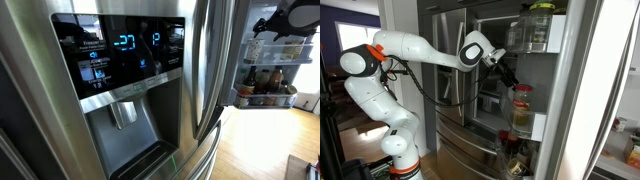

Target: Remove the styrofoam cup from the fridge door middle shelf and put it in the fridge on the bottom shelf of the upper fridge compartment

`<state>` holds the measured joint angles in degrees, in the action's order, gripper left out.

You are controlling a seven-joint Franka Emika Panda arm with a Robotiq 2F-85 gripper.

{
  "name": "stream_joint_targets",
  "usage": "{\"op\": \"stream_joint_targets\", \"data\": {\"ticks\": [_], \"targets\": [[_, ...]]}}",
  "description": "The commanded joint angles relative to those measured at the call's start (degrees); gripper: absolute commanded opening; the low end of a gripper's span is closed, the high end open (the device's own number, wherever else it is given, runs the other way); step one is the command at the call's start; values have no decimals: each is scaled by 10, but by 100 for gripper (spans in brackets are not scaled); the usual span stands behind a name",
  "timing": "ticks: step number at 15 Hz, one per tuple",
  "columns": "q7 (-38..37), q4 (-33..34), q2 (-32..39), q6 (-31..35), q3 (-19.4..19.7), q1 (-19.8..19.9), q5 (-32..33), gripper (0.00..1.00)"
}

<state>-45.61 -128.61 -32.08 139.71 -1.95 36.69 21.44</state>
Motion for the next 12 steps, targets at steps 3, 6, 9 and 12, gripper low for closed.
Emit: {"op": "stream_joint_targets", "data": {"ticks": [3, 6, 9, 12], "targets": [[-30, 9, 22, -18, -6, 6, 42, 50], [-34, 6, 26, -23, -5, 0, 59, 26], [-31, 4, 25, -22, -2, -2, 72, 4], [-20, -3, 3, -20, 5, -2, 86, 0]]}}
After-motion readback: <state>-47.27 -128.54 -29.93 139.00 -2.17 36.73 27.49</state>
